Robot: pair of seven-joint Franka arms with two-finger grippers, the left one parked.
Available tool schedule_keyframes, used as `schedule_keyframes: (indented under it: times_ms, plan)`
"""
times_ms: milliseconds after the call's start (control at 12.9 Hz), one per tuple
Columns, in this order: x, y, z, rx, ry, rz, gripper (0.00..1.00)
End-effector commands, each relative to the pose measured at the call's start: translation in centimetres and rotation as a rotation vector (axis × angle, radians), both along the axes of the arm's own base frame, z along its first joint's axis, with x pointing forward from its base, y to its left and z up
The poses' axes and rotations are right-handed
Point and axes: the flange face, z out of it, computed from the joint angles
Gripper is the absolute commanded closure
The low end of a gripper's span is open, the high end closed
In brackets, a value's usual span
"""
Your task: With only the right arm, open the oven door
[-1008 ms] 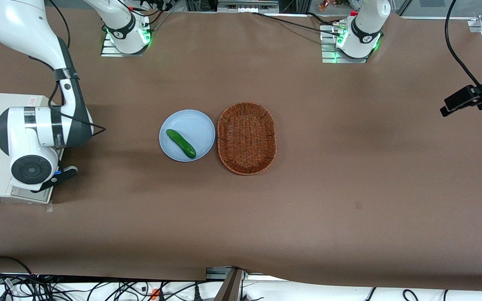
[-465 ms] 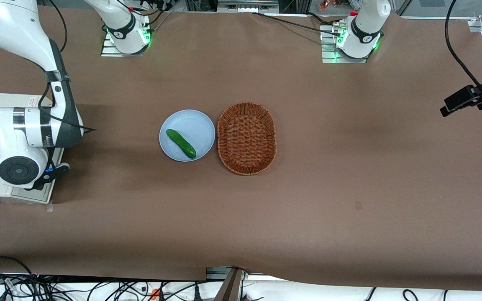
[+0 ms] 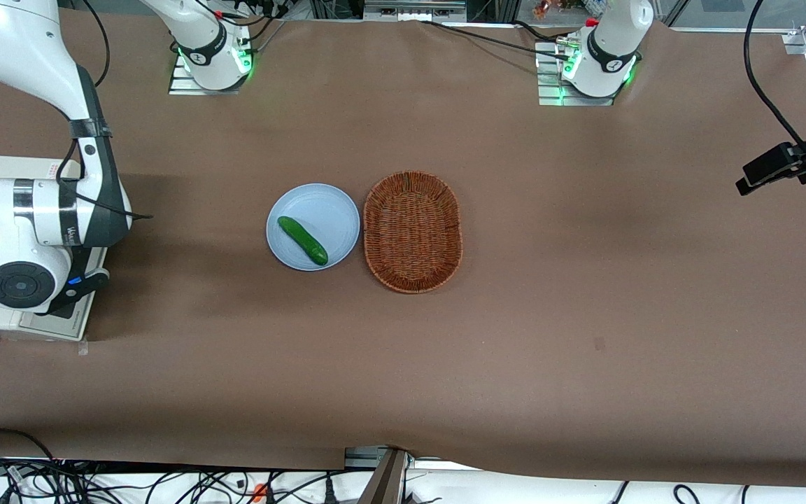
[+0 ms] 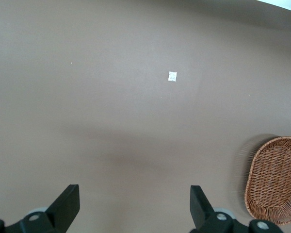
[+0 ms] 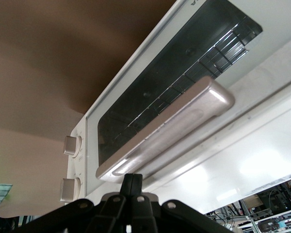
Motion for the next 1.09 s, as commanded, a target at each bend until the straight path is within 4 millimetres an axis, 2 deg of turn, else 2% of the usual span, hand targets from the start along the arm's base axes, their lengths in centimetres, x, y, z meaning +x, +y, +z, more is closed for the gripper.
schedule_keyframes:
  times_ms: [0,465,620,1008]
  plan:
    - [-0.7,-0.2,0.3,0.005,-0.001,0.031,1.0]
    - [-0.4,-0.4,-0.8,0.011,-0.014,0.04,1.0]
    - [-0.4,0.1,-1.0,0.02,-0.024,0.027,1.0]
    - [0.1,1.7,-3.9,0.078,-0.047,-0.012,1.0]
